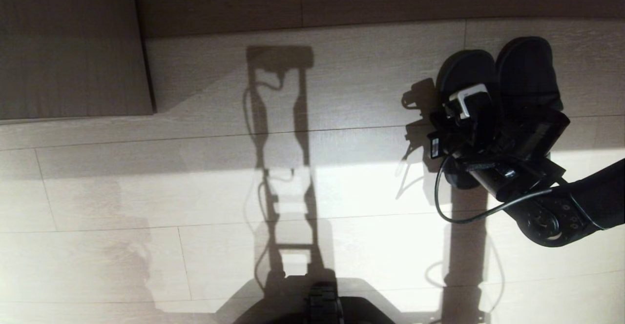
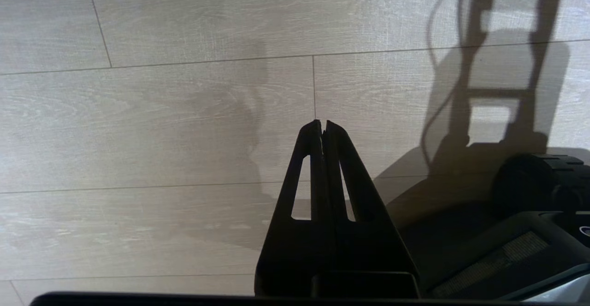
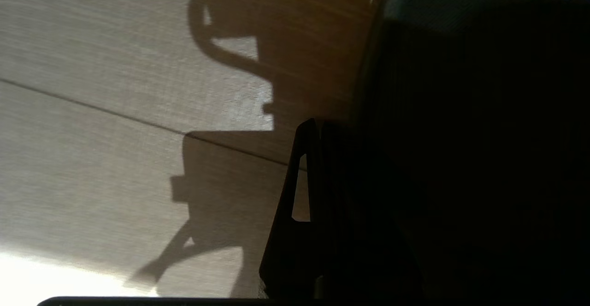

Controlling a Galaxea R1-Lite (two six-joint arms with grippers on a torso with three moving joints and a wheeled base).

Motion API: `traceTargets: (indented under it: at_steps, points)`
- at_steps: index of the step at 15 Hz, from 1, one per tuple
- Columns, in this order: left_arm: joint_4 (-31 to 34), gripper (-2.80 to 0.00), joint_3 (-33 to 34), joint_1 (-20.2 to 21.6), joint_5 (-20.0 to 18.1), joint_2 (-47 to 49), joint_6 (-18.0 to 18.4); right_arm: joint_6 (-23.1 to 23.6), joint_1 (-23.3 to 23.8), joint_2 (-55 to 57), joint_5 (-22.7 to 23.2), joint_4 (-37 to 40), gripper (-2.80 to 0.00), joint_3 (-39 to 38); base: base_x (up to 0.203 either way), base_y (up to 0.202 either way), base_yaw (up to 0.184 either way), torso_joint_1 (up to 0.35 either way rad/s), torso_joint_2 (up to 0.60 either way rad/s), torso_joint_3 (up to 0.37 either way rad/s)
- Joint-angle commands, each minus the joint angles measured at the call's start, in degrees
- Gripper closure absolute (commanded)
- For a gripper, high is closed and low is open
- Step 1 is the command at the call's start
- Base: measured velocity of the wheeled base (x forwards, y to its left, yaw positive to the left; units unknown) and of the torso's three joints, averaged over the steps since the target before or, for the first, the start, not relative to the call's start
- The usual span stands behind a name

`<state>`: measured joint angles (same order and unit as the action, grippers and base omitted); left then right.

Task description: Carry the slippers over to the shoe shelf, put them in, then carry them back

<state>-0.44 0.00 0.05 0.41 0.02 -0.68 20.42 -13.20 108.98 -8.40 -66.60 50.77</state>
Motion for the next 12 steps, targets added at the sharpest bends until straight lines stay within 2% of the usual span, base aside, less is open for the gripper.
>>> traceTargets:
  at_steps: [1, 10, 12]
  points:
    - [0.0, 0.0, 0.0, -0.05, 0.02, -0.02, -0.02, 0.14, 0.33, 0.18, -0.13, 0.0, 0.0, 0.61, 0.0, 0.0, 0.0, 0.0, 0.0, 0.0]
    - [0.0, 0.0, 0.0, 0.04, 0.02, -0.02, -0.02, 0.23, 1.07, -2.64, 0.05, 0.07, 0.0, 1.0, 0.0, 0.0, 0.0, 0.0, 0.0, 0.0]
    - [0.0, 0.0, 0.0, 0.04, 0.02, -0.02, -0.02, 0.09, -0.11, -6.04, 0.45, 0.82, 0.0, 0.92, 0.0, 0.0, 0.0, 0.0, 0.0, 0.0]
